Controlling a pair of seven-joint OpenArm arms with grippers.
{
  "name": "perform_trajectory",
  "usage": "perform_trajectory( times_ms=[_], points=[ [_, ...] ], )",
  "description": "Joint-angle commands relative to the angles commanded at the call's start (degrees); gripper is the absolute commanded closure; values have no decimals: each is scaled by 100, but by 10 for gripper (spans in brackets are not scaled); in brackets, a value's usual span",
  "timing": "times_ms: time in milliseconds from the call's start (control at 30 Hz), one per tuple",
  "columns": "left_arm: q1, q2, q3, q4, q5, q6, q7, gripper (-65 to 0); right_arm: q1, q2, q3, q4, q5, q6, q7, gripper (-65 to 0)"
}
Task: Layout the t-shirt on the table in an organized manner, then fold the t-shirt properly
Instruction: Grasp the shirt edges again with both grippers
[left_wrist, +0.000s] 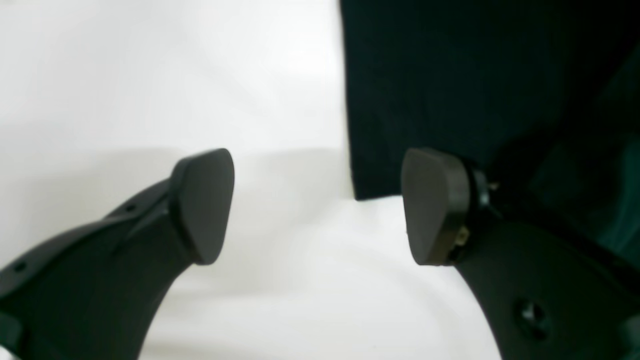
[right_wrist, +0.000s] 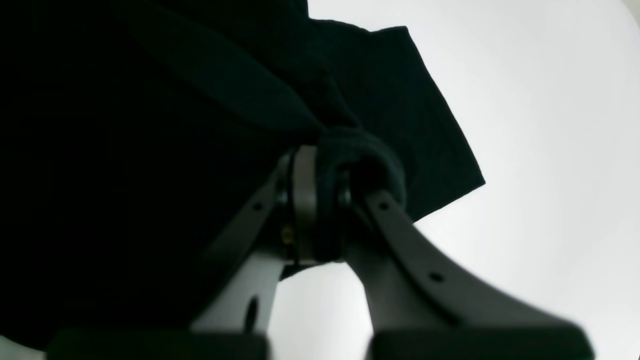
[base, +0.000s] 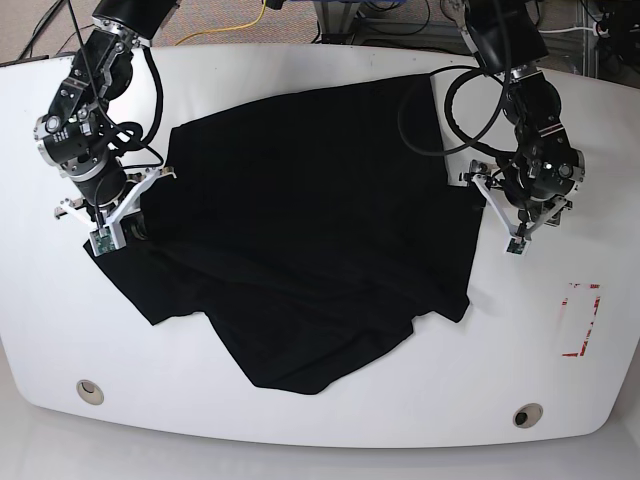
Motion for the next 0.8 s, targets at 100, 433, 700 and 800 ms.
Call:
perform_trajectory(
  times_ms=[100, 433, 700, 800],
  points=[
    [0, 9, 0, -88, 0, -88, 0, -493, 0, 0, 0, 0, 0, 0, 0, -3],
    [-9, 26, 18, -651, 0, -114, 0, -493, 0, 0, 9, 0, 0, 0, 9, -3],
    [70, 123, 35, -712, 9, -114, -264, -453, 0, -9, 9, 0, 9, 0, 9, -3],
    [70, 132, 158, -756, 9, -114, -273, -390, 0, -9, 9, 0, 9, 0, 9, -3]
  ],
)
